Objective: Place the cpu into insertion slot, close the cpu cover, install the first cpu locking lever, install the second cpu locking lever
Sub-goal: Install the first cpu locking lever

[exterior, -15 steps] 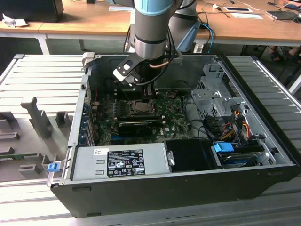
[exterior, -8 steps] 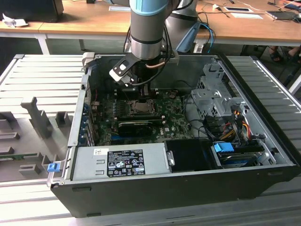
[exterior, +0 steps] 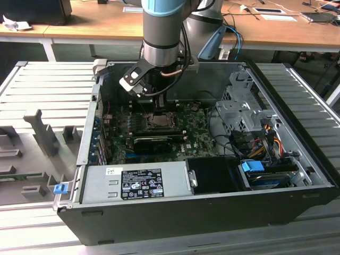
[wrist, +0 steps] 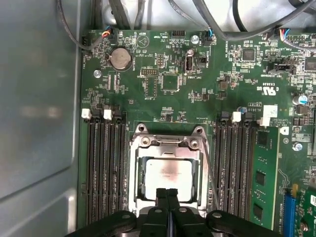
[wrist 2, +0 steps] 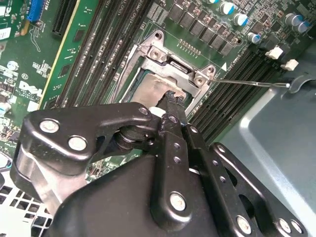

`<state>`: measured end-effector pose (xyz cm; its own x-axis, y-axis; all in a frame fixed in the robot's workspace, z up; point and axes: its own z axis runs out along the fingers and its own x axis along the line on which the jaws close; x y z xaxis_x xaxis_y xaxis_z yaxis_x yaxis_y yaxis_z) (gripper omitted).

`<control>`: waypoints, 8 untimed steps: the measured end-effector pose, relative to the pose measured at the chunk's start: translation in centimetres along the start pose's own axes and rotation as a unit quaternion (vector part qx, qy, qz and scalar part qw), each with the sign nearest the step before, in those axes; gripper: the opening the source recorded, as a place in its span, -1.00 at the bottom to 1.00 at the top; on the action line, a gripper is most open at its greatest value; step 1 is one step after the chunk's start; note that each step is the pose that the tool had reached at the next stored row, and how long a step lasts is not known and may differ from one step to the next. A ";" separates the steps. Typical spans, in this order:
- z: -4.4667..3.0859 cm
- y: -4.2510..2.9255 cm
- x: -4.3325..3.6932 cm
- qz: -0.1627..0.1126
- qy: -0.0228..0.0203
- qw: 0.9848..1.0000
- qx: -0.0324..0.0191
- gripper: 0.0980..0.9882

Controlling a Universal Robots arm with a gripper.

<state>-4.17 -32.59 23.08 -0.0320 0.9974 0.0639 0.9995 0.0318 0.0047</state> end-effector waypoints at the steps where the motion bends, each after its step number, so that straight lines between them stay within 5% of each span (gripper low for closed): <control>1: -0.12 0.00 0.01 0.000 0.000 1.000 0.000 -0.98; 8: -1.69 0.00 0.11 0.000 0.000 1.000 0.000 -0.98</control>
<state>-4.18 -32.59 24.77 -0.0321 0.9974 0.0639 0.9995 0.0319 0.0047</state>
